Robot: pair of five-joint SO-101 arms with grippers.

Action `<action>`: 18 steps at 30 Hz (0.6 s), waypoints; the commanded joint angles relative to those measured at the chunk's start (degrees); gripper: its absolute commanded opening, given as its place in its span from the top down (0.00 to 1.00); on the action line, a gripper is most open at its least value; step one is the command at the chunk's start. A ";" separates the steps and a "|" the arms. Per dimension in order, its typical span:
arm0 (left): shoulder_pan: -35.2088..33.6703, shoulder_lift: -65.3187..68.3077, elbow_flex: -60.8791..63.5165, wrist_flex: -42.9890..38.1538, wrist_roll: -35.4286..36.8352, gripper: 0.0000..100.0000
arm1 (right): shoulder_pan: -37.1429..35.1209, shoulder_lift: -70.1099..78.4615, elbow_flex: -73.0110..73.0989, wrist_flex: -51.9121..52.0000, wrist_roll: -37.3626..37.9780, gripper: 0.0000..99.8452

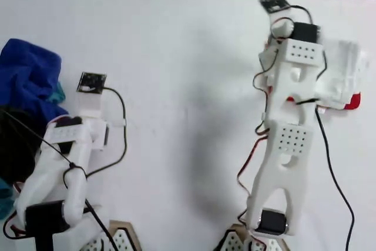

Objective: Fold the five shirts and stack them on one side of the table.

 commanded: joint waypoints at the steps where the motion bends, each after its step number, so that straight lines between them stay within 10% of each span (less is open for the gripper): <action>1: -0.18 -1.93 -0.13 -0.79 -0.09 0.97 | -0.75 -1.01 -2.11 1.27 -0.35 0.81; 18: -0.09 -1.93 -0.22 -0.79 -0.18 0.97 | -3.56 -8.48 11.52 0.92 -6.42 0.81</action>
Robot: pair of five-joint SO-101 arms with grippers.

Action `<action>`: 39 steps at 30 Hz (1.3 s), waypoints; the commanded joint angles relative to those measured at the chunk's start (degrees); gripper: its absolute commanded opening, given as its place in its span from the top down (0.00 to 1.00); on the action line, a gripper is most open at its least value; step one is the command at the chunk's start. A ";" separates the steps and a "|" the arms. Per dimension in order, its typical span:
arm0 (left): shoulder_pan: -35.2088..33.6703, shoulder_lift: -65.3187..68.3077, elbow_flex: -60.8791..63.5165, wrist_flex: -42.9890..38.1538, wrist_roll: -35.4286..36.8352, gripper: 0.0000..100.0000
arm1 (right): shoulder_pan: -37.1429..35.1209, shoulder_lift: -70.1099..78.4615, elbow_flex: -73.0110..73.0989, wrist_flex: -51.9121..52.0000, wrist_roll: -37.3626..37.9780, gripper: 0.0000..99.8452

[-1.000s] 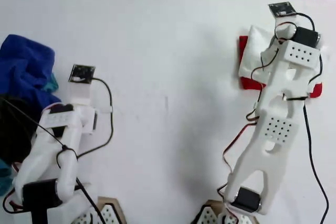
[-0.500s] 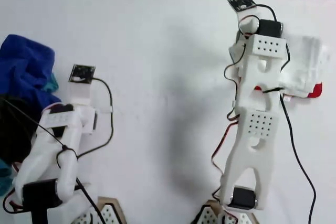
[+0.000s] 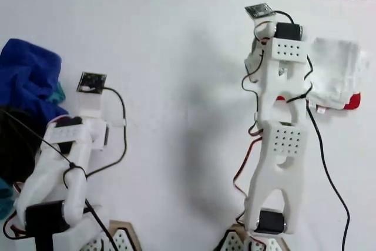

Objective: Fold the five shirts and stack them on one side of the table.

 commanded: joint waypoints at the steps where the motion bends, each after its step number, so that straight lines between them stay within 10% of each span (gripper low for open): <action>1: -0.09 -1.93 -0.31 -0.79 -0.18 0.97 | 0.22 -4.88 0.09 0.84 -0.35 0.81; 30: -0.09 -1.93 -0.31 -0.79 -0.26 0.97 | 9.27 7.60 -0.44 -7.69 -0.18 0.82; 39: -0.09 -1.93 -0.31 -0.79 -0.26 0.97 | 13.41 5.05 -0.53 -6.73 -0.18 0.98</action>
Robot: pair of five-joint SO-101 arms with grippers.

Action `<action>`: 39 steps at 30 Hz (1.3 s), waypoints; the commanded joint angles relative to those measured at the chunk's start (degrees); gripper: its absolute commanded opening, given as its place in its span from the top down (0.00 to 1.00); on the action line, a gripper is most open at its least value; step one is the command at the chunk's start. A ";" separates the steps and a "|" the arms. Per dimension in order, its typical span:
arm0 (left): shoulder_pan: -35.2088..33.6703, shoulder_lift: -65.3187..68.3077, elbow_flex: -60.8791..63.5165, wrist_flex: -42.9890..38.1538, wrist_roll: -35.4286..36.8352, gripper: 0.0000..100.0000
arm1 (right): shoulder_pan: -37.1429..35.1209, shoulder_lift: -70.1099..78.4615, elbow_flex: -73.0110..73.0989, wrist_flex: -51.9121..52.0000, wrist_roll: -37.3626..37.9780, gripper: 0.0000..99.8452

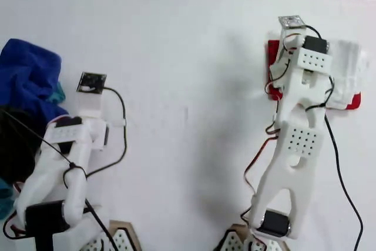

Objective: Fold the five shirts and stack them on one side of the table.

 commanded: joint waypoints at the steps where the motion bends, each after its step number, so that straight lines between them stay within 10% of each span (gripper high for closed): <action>1: -0.09 -1.93 -0.31 -0.79 -0.26 0.97 | 2.77 -3.38 -0.44 1.01 -0.18 0.98; 22: -0.09 -1.93 -0.31 -0.79 -0.18 0.97 | -1.71 -15.34 11.96 8.66 19.87 0.98; 39: -0.09 -1.93 -0.40 -0.88 -0.18 0.97 | 0.84 -21.05 16.35 8.57 19.25 0.86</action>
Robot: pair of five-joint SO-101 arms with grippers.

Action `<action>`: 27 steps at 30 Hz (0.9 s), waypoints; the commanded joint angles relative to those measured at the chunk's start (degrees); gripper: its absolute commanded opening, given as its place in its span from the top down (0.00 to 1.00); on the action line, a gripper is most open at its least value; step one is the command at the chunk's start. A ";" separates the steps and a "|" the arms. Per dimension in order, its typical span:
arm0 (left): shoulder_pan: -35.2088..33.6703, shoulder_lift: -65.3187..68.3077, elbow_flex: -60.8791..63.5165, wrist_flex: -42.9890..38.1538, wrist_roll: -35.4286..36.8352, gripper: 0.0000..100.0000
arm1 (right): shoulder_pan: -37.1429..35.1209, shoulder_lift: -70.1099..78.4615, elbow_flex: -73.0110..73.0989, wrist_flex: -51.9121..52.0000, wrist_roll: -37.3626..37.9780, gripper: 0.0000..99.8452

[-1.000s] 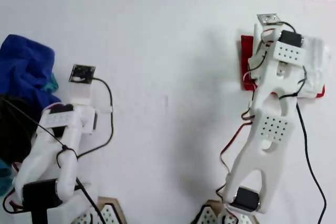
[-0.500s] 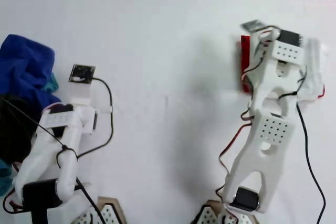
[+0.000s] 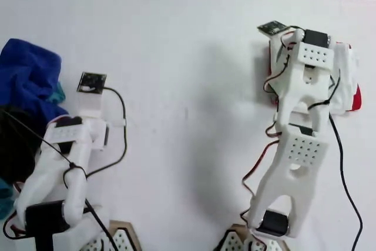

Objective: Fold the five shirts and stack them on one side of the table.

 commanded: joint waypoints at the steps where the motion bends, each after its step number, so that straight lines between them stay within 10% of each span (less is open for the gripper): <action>1: -0.09 -1.93 -0.40 -0.88 -0.18 0.97 | 3.12 -5.85 -0.79 1.19 -1.05 0.84; 13: -0.09 -1.93 -0.48 -0.88 -0.18 0.97 | 9.19 -22.37 -1.05 0.84 -3.78 0.89; 27: -0.09 -1.93 -0.31 -0.88 -0.09 0.97 | 24.13 1.45 -1.14 -19.03 -3.96 0.97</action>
